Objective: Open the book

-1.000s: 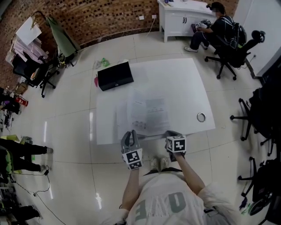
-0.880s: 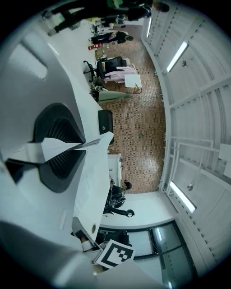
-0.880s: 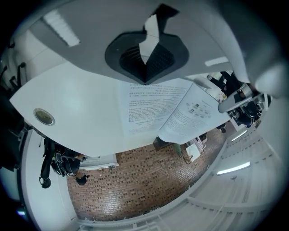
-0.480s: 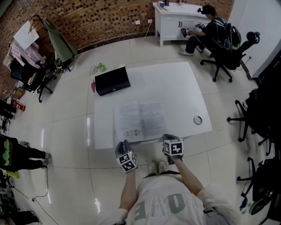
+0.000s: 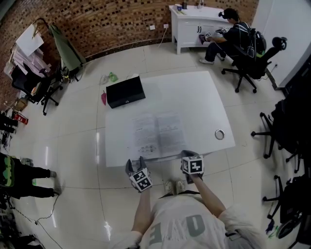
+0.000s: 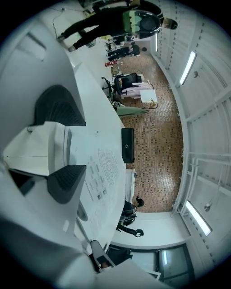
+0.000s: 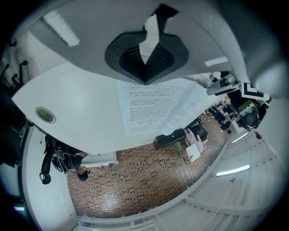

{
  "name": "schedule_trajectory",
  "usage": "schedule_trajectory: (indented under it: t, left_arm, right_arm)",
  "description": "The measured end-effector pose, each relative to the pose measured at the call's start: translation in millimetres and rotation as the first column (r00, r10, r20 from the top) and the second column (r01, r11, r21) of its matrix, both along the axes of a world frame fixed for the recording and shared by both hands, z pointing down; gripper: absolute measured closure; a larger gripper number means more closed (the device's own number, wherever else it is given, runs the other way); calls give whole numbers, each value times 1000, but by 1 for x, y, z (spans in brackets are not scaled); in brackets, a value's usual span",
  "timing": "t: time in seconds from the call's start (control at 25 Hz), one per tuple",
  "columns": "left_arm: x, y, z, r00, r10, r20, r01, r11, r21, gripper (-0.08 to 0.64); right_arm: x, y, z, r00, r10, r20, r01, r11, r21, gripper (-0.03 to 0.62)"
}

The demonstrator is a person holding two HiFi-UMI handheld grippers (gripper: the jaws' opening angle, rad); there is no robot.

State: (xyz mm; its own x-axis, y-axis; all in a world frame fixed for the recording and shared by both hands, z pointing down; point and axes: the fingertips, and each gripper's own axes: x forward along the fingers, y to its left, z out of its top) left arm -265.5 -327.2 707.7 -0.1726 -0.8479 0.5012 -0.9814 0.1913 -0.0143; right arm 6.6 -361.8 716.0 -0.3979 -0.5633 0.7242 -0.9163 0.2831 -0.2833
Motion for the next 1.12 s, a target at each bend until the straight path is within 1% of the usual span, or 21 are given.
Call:
schedule_trajectory:
  t: [0.04, 0.12, 0.24, 0.28, 0.32, 0.36, 0.4, 0.44, 0.52, 0.56, 0.64, 0.72, 0.8, 0.88, 0.92, 1.0, 1.04, 1.08, 1.12]
  left_arm:
    - [-3, 0, 0, 1000, -3, 6, 3, 1000, 2, 269]
    - [-6, -1, -3, 1000, 10, 22, -9, 1000, -1, 247]
    - [-5, -1, -9, 999, 30, 36, -30, 1000, -7, 249]
    - [-4, 1, -12, 999, 33, 29, -33, 999, -3, 270]
    - [-3, 3, -16, 999, 40, 14, -40, 999, 8, 332]
    - [0, 5, -21, 998, 54, -11, -53, 998, 28, 366]
    - [5, 7, -27, 996, 77, -40, -75, 996, 55, 441]
    - [11, 7, -35, 992, 110, -67, -104, 991, 88, 542]
    - [26, 6, -52, 978, 181, -103, -163, 974, 157, 543]
    - [32, 5, -62, 971, 210, -110, -188, 964, 187, 543]
    - [42, 2, -81, 960, 260, -105, -231, 944, 235, 541]
    - [49, 1, -98, 948, 302, -101, -267, 925, 270, 541]
    - [50, 1, -114, 938, 330, -106, -285, 909, 305, 541]
    - [48, -2, -126, 933, 345, -105, -291, 893, 342, 541]
    - [49, -5, -131, 932, 350, -97, -296, 886, 357, 541]
    - [53, 1, -138, 932, 355, -75, -305, 880, 365, 541]
    - [53, 11, -140, 934, 350, -69, -302, 881, 365, 541]
    - [49, 23, -143, 939, 339, -68, -292, 883, 367, 541]
    - [44, 36, -146, 944, 323, -69, -277, 886, 372, 541]
  right_arm:
    - [-1, 0, 0, 1000, 2, 0, -2, 1000, 2, 591]
    - [-2, -2, -1, 1000, 4, 2, -4, 1000, 7, 590]
    - [-2, -2, -2, 1000, 11, -1, -11, 1000, 12, 589]
    - [-1, -2, -2, 1000, 12, -3, -12, 1000, 13, 590]
    - [-2, -3, -1, 1000, 13, -6, -13, 1000, 13, 589]
    - [-2, -3, -1, 1000, 15, -10, -14, 1000, 11, 589]
    - [-2, -4, 0, 1000, 16, -14, -16, 1000, 9, 589]
    - [-1, -4, 0, 1000, 17, -18, -17, 1000, 7, 589]
    - [0, -5, 1, 1000, 21, -13, -21, 1000, 3, 589]
    - [1, -5, 1, 1000, 29, -3, -29, 1000, -1, 589]
    - [2, -5, 2, 998, 52, 20, -51, 999, -18, 589]
    - [2, -1, 3, 998, 60, 25, -59, 997, -43, 589]
    - [0, 2, 4, 997, 62, 40, -60, 996, -63, 589]
    - [0, -2, 5, 989, 103, 109, -94, 992, -83, 589]
    - [3, -6, 3, 977, 147, 157, -133, 986, -96, 589]
    - [16, -7, -9, 941, 240, 239, -220, 970, -107, 589]
    - [20, 0, -19, 928, 259, 269, -244, 966, -91, 589]
    - [20, 9, -31, 922, 255, 290, -247, 967, -63, 589]
    - [17, 19, -43, 924, 233, 304, -236, 971, -28, 589]
